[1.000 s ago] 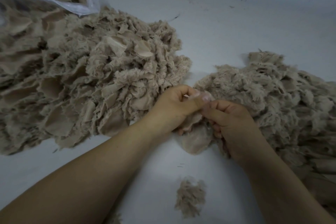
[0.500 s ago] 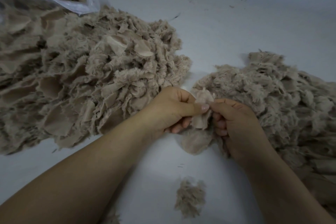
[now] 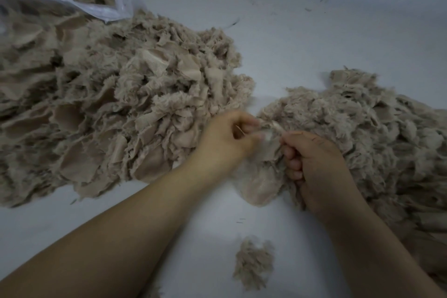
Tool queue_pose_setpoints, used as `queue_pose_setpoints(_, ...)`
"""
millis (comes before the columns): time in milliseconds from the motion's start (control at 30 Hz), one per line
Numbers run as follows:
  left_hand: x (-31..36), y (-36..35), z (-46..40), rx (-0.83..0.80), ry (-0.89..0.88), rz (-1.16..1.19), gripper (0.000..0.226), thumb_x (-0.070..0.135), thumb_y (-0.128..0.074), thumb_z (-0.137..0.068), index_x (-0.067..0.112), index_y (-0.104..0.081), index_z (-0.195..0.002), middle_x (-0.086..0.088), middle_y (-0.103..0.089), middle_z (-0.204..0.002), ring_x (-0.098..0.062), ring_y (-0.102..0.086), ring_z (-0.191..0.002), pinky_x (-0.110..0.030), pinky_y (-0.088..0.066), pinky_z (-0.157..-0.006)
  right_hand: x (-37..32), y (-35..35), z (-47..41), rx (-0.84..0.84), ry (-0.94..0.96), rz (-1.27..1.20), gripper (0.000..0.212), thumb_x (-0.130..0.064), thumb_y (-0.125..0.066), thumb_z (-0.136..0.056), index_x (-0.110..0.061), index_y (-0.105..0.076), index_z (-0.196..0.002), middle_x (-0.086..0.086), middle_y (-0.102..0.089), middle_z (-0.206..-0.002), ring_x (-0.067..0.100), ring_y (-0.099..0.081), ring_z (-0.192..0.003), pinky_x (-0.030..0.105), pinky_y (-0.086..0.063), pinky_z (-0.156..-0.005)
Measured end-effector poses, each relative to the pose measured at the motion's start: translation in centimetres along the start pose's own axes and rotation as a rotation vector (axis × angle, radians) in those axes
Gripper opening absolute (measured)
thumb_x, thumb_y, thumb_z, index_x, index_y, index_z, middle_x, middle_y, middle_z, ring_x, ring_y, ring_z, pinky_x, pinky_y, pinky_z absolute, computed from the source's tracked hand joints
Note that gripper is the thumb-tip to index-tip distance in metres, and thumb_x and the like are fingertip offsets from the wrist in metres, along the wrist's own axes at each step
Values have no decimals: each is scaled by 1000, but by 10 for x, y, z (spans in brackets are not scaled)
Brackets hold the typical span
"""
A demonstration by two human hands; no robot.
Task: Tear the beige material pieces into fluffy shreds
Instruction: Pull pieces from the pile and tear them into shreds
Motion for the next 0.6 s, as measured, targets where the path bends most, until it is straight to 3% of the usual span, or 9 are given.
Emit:
queue_pose_setpoints(100, -1, -10, 1, -177, -143, -536, 28, 33, -81, -77, 15, -69, -94, 1, -54, -90, -11, -53, -80, -24, -44, -71, 1, 0, 0, -1, 6, -17, 27, -11, -57, -97, -11, -60, -70, 0, -44, -54, 5, -30, -38, 16, -25, -32)
queue_pose_setpoints(167, 2, -14, 3, -207, -238, -638, 17, 28, -76, -81, 14, -68, -86, 1, -52, -88, -16, -53, -82, -30, -44, -74, 0, 0, 0, -8, 17, -29, 23, -9, -57, -97, -9, -67, -76, -1, -46, -54, 5, -31, -39, 16, -26, -33)
queue_pose_setpoints(267, 0, -14, 5, -111, -263, -460, 12, 13, -69, -87, 8, -64, -77, -4, -58, -75, -18, -55, -71, -34, -46, -66, 1, -1, -1, -34, -4, 19, 25, -13, -60, -97, -9, -70, -74, 1, -43, -53, 8, -30, -38, 16, -25, -33)
queue_pose_setpoints(367, 0, -12, 6, -71, -185, -171, 13, 4, -62, -91, 7, -61, -78, -2, -59, -68, -7, -51, -62, -25, -42, -59, 2, 0, -1, -37, -26, 115, 38, -22, -59, -98, -11, -62, -62, 5, -40, -51, 10, -29, -36, 17, -24, -34)
queue_pose_setpoints(467, 2, -13, 8, -87, -130, -37, 19, 2, -57, -94, 14, -56, -79, 6, -57, -65, -4, -49, -59, -19, -40, -57, 3, 2, -2, -11, -37, 157, 49, -26, -60, -98, -18, -59, -50, 5, -43, -51, 10, -30, -36, 18, -25, -34)
queue_pose_setpoints(600, 4, -13, 9, -71, -104, 100, 22, 2, -53, -97, 15, -53, -79, -3, -59, -60, -9, -51, -53, -19, -40, -52, 3, 1, -2, -19, -44, 194, 45, -24, -58, -98, -17, -57, -54, 7, -42, -54, 11, -30, -38, 20, -23, -35)
Point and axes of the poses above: each hand's wrist, its own z-axis away from the middle knuckle, its own y-axis out of the back of the hand, x = y × z, the point moved 2 cm from there along -z, towards the middle knuckle
